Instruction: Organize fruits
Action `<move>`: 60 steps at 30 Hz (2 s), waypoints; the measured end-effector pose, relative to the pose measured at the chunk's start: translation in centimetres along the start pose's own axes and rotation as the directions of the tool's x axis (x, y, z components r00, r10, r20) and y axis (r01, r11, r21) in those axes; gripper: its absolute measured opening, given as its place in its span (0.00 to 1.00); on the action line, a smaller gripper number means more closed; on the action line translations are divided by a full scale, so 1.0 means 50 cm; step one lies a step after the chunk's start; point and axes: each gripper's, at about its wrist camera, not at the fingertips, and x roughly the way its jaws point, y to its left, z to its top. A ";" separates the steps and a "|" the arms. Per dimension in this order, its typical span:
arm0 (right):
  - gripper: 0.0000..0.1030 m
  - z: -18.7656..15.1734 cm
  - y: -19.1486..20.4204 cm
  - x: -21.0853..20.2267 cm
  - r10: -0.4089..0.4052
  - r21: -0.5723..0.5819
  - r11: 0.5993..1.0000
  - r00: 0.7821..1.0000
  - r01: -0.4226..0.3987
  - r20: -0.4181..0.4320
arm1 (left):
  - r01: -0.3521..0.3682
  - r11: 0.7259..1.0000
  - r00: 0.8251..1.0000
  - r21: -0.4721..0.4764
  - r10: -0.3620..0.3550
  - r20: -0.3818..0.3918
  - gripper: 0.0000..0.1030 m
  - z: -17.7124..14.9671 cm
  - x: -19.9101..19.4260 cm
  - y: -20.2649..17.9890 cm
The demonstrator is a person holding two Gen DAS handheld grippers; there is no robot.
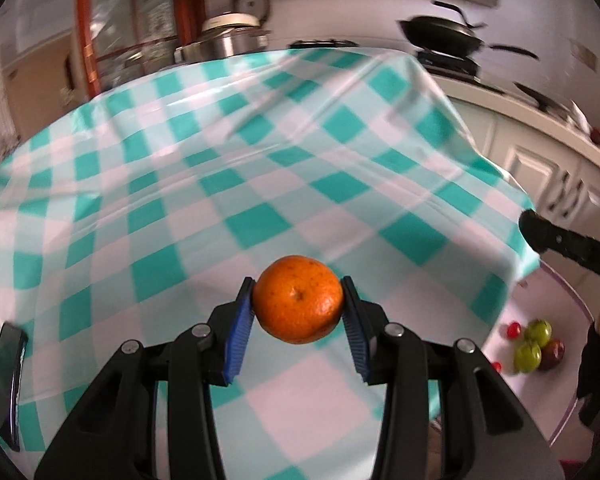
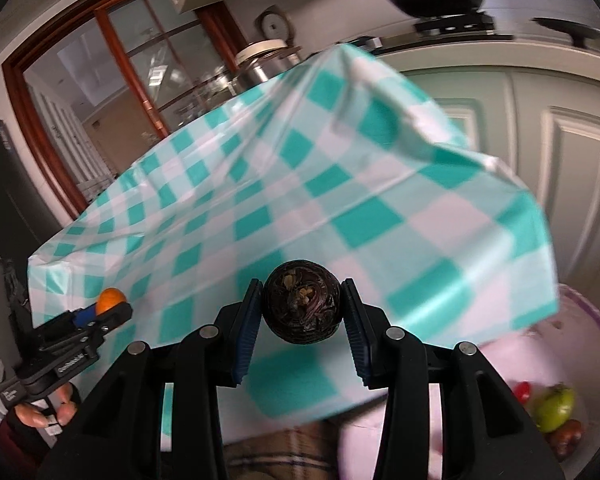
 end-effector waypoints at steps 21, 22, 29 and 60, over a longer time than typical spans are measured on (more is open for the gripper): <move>0.39 -0.215 -0.288 -0.091 -0.355 -0.091 0.935 0.891 0.343 -0.285 | 0.364 0.739 0.931 0.567 -0.275 -0.240 0.42 -0.117 0.062 -0.483; 0.39 -0.227 -0.294 -0.086 -0.358 -0.098 0.933 0.881 0.345 -0.309 | 0.375 0.725 0.926 0.578 -0.264 -0.270 0.42 -0.126 0.086 -0.505; 0.39 -0.321 -0.332 -0.049 -0.369 -0.114 0.926 0.798 0.359 -0.476 | 0.399 0.670 0.902 0.625 -0.166 -0.398 0.42 -0.177 0.215 -0.618; 0.86 -0.261 -0.272 -0.101 -0.544 -0.209 0.838 0.795 0.504 -0.267 | 0.303 0.759 0.952 0.577 -0.270 -0.145 0.98 -0.142 0.092 -0.543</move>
